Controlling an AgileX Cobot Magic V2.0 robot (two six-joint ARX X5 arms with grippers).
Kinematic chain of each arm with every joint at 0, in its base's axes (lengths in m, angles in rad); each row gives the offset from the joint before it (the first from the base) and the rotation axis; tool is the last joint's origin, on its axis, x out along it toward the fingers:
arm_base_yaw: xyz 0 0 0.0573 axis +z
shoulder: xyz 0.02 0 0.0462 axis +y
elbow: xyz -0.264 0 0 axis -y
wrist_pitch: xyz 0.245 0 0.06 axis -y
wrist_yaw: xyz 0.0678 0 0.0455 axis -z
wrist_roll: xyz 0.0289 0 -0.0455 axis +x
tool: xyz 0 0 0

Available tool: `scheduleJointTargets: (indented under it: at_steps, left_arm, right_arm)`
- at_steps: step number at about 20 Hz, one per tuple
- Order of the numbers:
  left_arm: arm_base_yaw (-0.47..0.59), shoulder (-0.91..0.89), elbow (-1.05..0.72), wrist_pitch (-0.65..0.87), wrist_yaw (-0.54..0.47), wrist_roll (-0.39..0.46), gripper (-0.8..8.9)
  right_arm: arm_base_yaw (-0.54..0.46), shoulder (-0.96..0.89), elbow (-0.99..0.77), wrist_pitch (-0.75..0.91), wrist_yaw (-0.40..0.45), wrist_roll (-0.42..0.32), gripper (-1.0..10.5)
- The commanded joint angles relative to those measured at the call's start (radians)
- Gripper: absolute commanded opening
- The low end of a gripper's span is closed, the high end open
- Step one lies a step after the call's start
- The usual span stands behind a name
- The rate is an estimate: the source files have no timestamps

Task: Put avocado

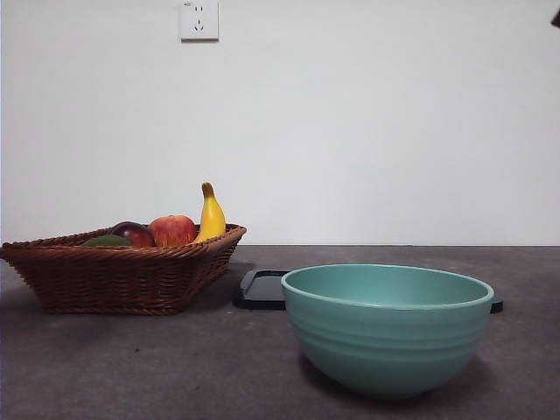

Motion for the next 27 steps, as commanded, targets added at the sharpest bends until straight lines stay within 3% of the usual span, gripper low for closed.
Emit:
scheduleJointTargets:
  at_steps: [1,5,11,22,27]
  left_arm:
    - [-0.003,0.009,0.025,0.018,0.004,0.010,4.70]
    - [-0.011,0.041,0.033,0.068,-0.010,-0.014,4.68]
    - [-0.088,0.214,0.129,0.134,-0.169,-0.015,4.67]
    - [-0.224,0.715,0.301,0.270,-0.478,-0.020,4.66]
    - [-0.225,0.865,0.301,0.324,-0.488,-0.020,4.65]
  right_arm:
    - [0.005,0.006,0.021,0.008,-0.005,0.000,3.9]
    - [0.005,0.006,0.021,0.011,-0.005,0.017,3.9]
    - [0.005,0.006,0.021,0.015,-0.005,0.018,3.9]
    - [0.005,0.006,0.021,0.023,-0.003,0.019,3.9]
    - [0.005,0.006,0.021,0.023,0.006,0.018,3.9]
